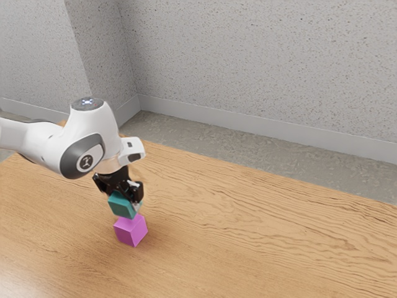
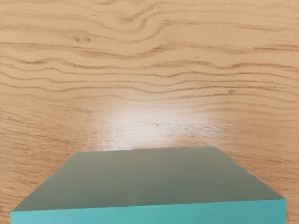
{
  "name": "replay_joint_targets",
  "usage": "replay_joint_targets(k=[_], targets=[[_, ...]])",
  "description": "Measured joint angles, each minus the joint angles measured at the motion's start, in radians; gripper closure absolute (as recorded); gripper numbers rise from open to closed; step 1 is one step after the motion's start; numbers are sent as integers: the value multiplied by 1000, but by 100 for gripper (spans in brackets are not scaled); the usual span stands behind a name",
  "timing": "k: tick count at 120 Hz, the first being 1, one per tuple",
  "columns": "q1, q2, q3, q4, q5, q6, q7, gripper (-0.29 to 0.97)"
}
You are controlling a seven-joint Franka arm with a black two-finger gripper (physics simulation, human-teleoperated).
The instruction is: Pick up the blue block with one arm, and put the blue block on the pink block with one arm
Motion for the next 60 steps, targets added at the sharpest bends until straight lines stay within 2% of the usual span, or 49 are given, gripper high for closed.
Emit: replay_joint_targets(k=[60], targets=[[1,-54,0,-65,-8,42,61,29]])
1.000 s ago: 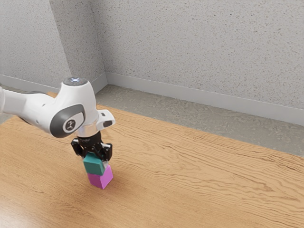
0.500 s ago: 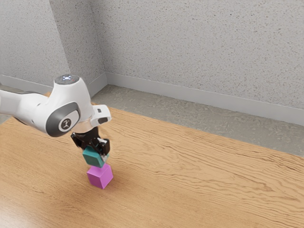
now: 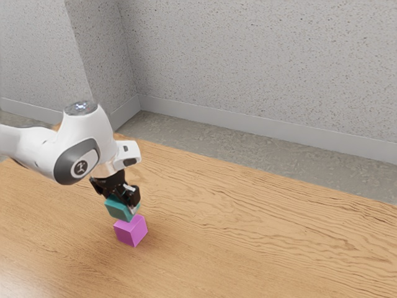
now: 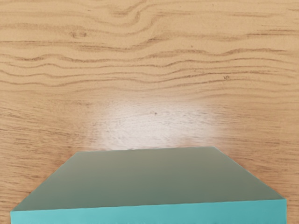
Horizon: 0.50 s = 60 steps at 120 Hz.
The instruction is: Pick up the blue block with one arm, and put the blue block on the pink block with one arm
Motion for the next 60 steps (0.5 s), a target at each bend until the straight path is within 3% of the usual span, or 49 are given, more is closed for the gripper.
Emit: replay_joint_targets(k=[60], targets=[[-4,17,0,-15,-10,4,9,29]])
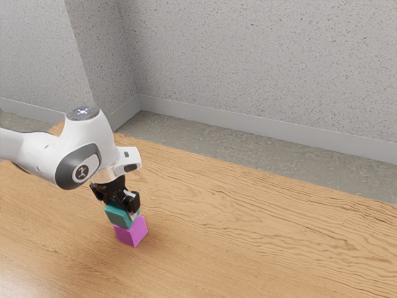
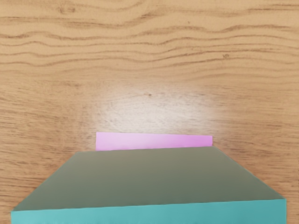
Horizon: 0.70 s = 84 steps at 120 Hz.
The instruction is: Pick up the blue block with one arm, and put the blue block on the pink block with one arm
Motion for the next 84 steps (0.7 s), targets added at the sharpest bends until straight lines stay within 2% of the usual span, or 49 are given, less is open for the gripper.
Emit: replay_joint_targets(k=[84], targets=[[1,-5,0,-2,-15,3,0,29]])
